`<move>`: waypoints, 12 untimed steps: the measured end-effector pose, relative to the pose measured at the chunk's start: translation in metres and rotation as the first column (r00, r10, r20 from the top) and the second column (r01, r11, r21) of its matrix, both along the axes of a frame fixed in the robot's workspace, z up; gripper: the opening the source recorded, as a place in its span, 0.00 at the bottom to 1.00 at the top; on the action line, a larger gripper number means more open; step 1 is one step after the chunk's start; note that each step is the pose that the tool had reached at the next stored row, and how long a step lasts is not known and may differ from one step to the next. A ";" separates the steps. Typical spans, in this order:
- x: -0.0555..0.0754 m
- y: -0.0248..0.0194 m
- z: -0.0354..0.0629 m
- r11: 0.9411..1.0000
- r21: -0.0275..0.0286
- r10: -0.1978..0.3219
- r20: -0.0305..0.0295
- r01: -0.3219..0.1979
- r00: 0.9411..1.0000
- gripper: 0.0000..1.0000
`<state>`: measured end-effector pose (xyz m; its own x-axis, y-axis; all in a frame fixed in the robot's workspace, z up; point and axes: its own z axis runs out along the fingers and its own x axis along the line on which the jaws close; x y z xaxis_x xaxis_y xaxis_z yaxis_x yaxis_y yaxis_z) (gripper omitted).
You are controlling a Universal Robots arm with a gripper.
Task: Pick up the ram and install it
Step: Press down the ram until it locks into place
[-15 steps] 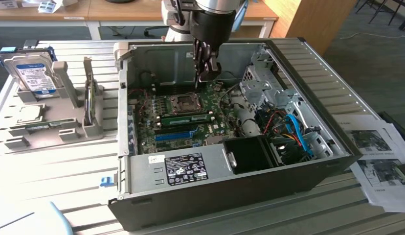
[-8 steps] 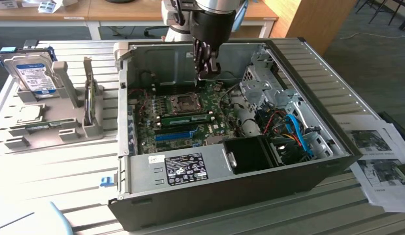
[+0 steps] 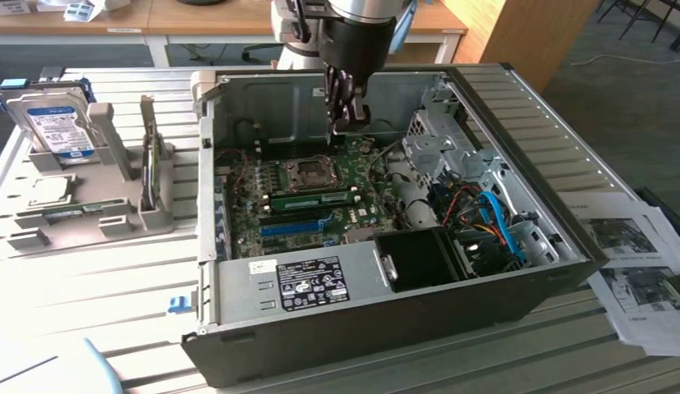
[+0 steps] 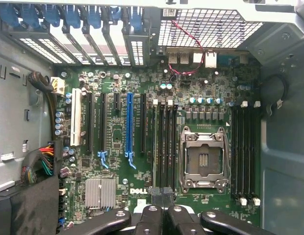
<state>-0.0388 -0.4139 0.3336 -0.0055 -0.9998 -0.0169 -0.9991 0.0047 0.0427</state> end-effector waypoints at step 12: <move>0.010 0.0000 0.0001 1.000 0.000 0.000 0.000 0.000 1.000 0.09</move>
